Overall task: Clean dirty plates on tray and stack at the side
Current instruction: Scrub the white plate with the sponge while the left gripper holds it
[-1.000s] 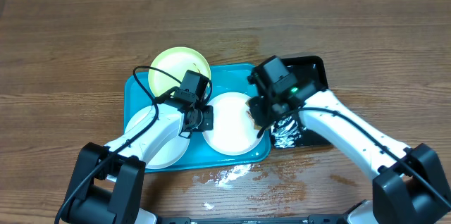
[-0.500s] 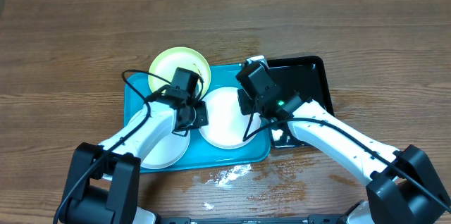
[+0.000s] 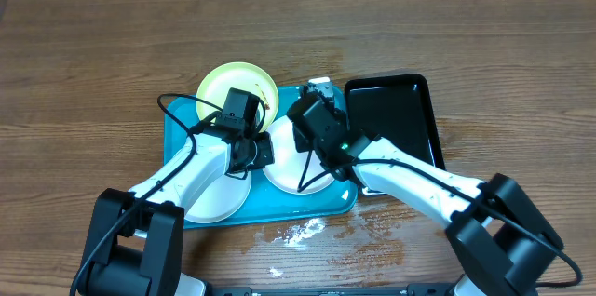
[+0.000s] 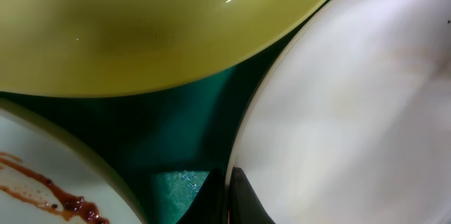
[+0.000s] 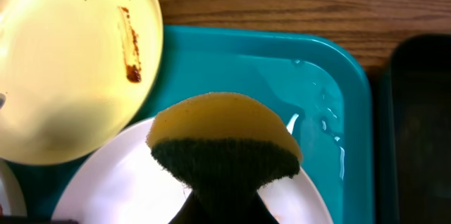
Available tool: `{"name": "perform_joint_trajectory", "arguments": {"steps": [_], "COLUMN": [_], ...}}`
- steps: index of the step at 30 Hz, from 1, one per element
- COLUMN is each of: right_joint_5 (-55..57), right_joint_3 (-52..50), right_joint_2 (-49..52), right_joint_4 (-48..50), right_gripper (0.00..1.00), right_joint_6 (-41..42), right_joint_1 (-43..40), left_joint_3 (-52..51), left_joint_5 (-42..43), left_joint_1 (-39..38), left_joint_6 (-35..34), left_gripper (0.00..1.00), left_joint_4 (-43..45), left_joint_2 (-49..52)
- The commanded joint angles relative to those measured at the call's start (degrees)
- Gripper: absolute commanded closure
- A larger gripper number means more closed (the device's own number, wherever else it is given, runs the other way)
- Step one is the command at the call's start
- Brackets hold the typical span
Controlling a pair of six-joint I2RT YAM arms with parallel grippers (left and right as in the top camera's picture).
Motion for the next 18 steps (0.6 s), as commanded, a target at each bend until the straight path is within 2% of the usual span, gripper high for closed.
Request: {"name": "perform_joint_trajectory", "arguments": {"steps": [1, 6, 8, 11, 18], "right_joint_5": [4.63, 5.38, 5.35, 5.35, 4.74], "right_joint_3": [0.17, 0.17, 0.17, 0.17, 0.17], "right_joint_2": [3.19, 6.38, 8.20, 9.49, 10.32], "right_joint_4": [3.06, 10.03, 15.50, 19.32, 18.88], "right_gripper": [0.96, 0.96, 0.96, 0.96, 0.96], "right_joint_6": [0.63, -2.75, -9.66, -15.26, -16.98], "right_joint_1": [-0.52, -1.18, -1.18, -1.20, -1.27], "left_joint_3": [1.20, 1.18, 1.20, 1.20, 1.20], "left_joint_5": [0.42, 0.42, 0.42, 0.42, 0.37], "left_joint_1": [0.33, 0.33, 0.33, 0.33, 0.33], "left_joint_6": [-0.59, -0.59, -0.57, -0.57, -0.59], "left_gripper": [0.96, 0.96, 0.96, 0.96, 0.96], "left_joint_4": [0.17, 0.15, 0.15, 0.15, 0.57], "left_joint_2": [0.72, 0.72, 0.72, 0.72, 0.72]}}
